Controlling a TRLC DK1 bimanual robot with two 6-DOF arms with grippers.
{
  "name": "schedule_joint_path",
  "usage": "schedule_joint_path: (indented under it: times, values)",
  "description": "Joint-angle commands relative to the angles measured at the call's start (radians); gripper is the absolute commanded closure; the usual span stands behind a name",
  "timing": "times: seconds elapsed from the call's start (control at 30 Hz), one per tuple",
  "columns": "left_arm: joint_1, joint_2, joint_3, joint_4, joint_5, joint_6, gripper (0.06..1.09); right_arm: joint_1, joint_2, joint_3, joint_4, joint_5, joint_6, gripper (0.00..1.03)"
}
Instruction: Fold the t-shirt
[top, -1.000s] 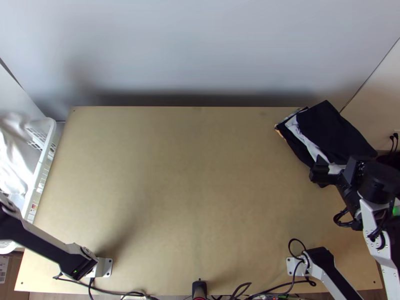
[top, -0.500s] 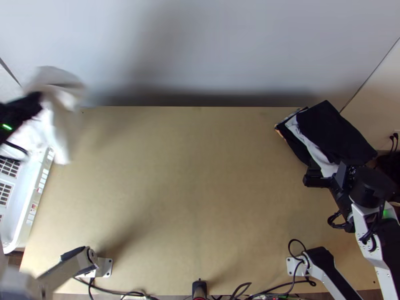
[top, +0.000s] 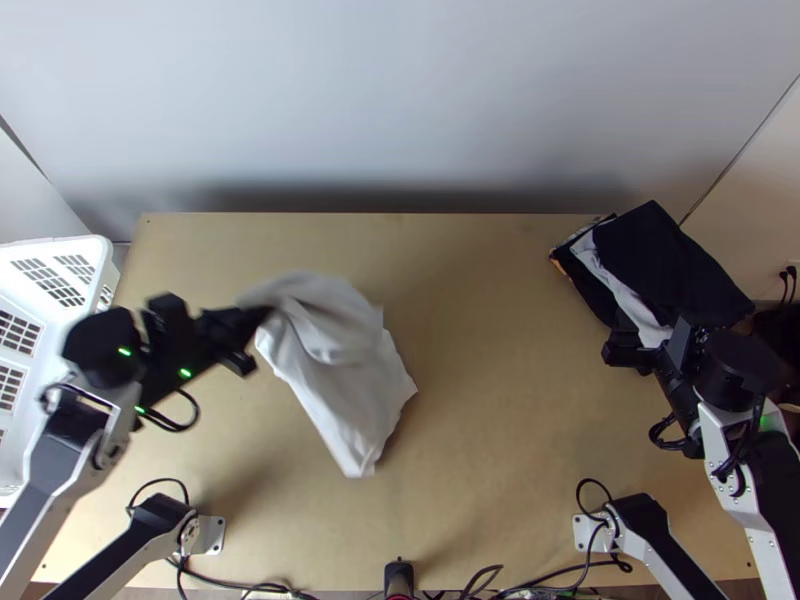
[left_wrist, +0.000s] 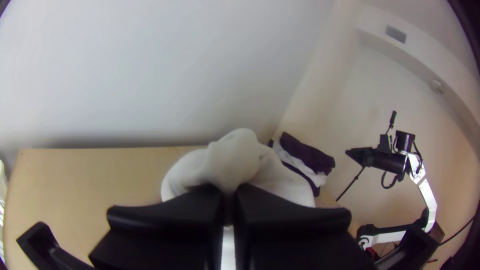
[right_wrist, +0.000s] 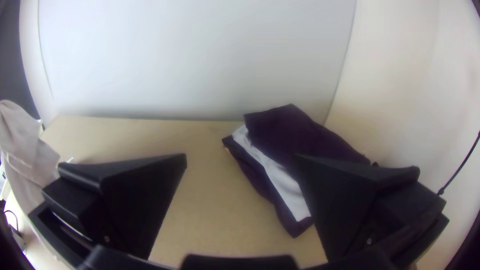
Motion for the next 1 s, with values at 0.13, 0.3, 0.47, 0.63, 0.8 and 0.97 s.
schedule_joint_path:
  times: [0.13,0.3,0.47,0.63,0.8,0.97]
  values:
    - [-0.011,-0.027,-0.16,0.086,-0.072,0.005,1.05,0.003,0.016,-0.017,0.031,0.0,0.003,0.05]
    - [0.319,-0.111,-0.107,0.072,-0.027,0.089,1.05,0.003,0.02,-0.046,0.054,0.0,0.004,0.05]
    - [0.52,-0.236,-0.136,0.069,-0.021,0.276,1.05,0.011,0.042,-0.052,0.074,-0.002,0.012,0.05]
    - [0.56,-0.268,-0.171,-0.023,-0.038,0.382,1.05,0.021,0.057,-0.052,0.088,-0.002,0.012,0.05]
    - [0.564,-0.282,-0.177,-0.054,-0.055,0.381,1.05,0.026,0.054,-0.057,0.088,0.0,0.012,0.05]
    - [0.501,-0.262,-0.237,0.043,-0.052,0.236,1.05,0.026,0.033,-0.082,0.088,0.0,0.012,0.05]
